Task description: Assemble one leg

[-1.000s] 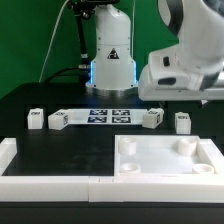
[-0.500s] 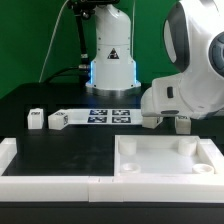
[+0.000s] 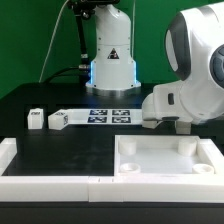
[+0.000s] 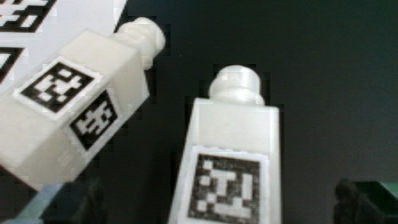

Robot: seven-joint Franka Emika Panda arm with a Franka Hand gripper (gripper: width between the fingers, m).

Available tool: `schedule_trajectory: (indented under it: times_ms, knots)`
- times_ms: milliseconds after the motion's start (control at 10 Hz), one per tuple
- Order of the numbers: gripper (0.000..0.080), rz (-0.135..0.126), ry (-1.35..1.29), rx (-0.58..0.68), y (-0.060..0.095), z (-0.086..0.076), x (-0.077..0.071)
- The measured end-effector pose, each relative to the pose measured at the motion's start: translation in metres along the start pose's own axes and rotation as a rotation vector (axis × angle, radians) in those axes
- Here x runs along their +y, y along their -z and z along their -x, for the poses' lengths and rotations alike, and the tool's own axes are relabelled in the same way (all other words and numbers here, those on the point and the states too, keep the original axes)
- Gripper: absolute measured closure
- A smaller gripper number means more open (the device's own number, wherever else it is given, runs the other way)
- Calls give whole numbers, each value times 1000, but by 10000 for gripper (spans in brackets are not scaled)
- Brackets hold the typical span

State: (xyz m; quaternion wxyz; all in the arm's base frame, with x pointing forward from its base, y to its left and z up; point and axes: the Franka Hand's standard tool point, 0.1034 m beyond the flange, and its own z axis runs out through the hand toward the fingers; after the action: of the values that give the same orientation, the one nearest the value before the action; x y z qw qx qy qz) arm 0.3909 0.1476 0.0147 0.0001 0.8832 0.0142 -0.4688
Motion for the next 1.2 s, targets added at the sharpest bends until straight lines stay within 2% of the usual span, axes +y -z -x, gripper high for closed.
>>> schedule_trajectory:
  times_ms: [300, 400, 500, 600, 700, 1200]
  knots:
    - [151, 1, -2, -6, -3, 1, 1]
    - [237, 1, 0, -5, -3, 1, 1]
    - [373, 1, 0, -5, -3, 1, 1]
    - [373, 1, 0, -5, -3, 1, 1]
    - [512, 1, 1, -5, -3, 1, 1]
    - [511, 1, 2, -6, -1, 1, 1]
